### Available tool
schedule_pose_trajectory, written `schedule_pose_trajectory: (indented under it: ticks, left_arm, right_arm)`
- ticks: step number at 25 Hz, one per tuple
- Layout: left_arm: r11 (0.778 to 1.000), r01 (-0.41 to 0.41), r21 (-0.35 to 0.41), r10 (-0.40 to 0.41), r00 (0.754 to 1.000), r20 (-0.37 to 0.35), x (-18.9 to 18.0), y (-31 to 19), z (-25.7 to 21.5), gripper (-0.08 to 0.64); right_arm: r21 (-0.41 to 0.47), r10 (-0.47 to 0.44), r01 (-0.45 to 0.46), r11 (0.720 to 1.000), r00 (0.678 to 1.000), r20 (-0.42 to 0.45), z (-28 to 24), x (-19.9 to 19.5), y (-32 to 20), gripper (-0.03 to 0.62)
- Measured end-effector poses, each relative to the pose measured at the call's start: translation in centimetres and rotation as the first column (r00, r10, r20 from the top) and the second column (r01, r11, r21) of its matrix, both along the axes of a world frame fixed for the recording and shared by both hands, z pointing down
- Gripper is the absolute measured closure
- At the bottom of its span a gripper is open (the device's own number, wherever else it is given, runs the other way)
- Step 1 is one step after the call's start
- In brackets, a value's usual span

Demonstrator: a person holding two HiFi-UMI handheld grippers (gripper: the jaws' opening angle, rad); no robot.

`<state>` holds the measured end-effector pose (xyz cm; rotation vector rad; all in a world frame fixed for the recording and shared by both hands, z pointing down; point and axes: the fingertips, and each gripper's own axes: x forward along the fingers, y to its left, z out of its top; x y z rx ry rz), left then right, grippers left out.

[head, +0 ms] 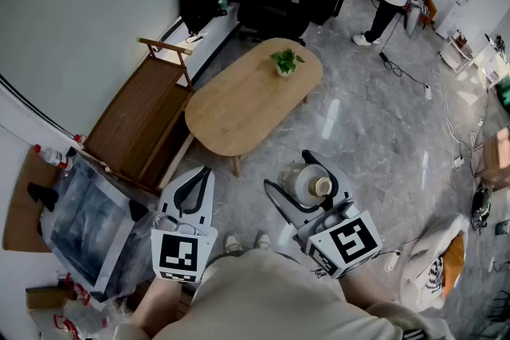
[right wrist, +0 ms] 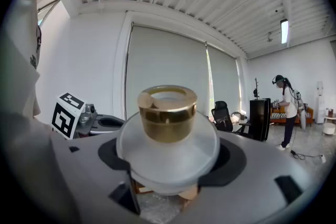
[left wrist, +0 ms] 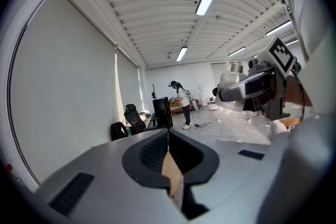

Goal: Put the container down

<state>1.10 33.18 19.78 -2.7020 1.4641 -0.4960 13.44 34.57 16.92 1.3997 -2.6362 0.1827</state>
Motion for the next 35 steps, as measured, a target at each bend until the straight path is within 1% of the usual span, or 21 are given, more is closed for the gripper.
schedule_pose_trajectory:
  ticks: [5,10,17,20,24,27,31,35]
  left_arm:
    - [1.0,0.007,-0.009,-0.007,1.0,0.009,-0.3,-0.1,0.4,0.551]
    - [1.0,0.008,-0.02,-0.008,1.0,0.021,0.1,0.2,0.9,0.551]
    - [0.999,0.017,-0.038,-0.017,1.0,0.008,1.5,0.1,1.5,0.552]
    - [0.999,0.019,-0.039,-0.018,1.0,0.02,2.3,0.0,1.8,0.551]
    - [0.999,0.026,-0.032,-0.025,0.999,0.032,3.6,-0.1,1.8,0.551]
    - [0.999,0.042,-0.024,-0.041,0.999,0.034,4.4,0.1,1.7,0.552]
    - [0.997,0.083,-0.005,-0.083,0.996,0.036,4.7,0.5,1.6,0.551]
    - [0.992,0.128,0.004,-0.128,0.991,0.028,4.6,0.5,1.4,0.552]
  right_arm:
    - [0.008,0.003,-0.003,1.0,1.0,-0.029,0.2,0.0,-0.3,0.259]
    - [-0.005,0.006,-0.006,1.0,1.0,-0.011,0.4,0.8,-0.4,0.259]
    - [-0.024,0.016,-0.017,1.0,0.999,-0.04,1.4,3.0,-0.9,0.259]
    - [-0.03,0.02,-0.021,0.999,0.999,-0.041,1.9,4.0,-0.9,0.259]
    - [-0.029,0.002,-0.003,1.0,0.999,-0.052,2.2,5.0,-0.8,0.259]
    - [-0.018,-0.021,0.02,1.0,0.998,-0.053,2.1,5.6,-0.5,0.259]
    - [-0.002,-0.046,0.046,0.999,0.997,-0.055,2.3,6.4,-0.2,0.259]
    - [-0.011,-0.063,0.063,0.998,0.996,-0.056,2.9,7.0,-0.2,0.259]
